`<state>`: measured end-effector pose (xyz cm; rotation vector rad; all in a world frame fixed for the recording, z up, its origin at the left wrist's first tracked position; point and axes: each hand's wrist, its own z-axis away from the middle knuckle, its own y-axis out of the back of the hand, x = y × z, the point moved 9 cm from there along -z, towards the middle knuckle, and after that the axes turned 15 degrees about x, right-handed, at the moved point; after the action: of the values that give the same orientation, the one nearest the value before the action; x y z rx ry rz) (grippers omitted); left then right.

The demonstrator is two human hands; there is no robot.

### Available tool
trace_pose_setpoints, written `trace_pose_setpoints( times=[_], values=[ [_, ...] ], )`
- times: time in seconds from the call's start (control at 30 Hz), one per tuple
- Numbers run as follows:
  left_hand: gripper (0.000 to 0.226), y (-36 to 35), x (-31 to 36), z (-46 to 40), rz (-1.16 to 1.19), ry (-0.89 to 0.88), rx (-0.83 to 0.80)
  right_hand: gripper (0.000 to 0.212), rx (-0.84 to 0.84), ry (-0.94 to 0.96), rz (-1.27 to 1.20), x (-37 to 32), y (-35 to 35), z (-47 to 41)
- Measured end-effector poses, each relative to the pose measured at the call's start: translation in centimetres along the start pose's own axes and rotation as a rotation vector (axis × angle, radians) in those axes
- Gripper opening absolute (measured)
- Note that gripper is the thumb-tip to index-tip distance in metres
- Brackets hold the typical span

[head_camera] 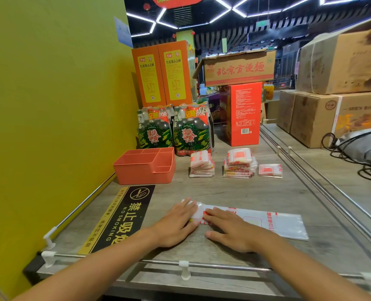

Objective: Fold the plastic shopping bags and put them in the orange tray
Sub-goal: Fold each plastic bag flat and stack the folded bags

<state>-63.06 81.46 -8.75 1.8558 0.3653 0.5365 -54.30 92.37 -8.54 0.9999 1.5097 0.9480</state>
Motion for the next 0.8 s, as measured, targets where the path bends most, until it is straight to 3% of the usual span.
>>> trace_pose_setpoints(
  times=[0.33,0.47,0.67,0.8],
  values=[
    [0.072,-0.6,0.3,0.7,-0.005,-0.02,-0.172,0.08,0.095,-0.057,-0.092,0.5,0.5,-0.4],
    [0.074,-0.7,0.2,0.8,-0.001,-0.03,-0.187,0.075,0.022,-0.012,-0.031,0.0,-0.8,-0.7],
    [0.078,-0.6,-2.5,0.7,0.033,0.259,-0.131,0.075,-0.015,-0.006,0.046,-0.1,-1.0,-0.8],
    [0.076,-0.7,-2.8,0.9,-0.023,0.251,-0.176,0.075,-0.021,-0.013,0.041,-0.2,-1.1,-0.7]
  ],
)
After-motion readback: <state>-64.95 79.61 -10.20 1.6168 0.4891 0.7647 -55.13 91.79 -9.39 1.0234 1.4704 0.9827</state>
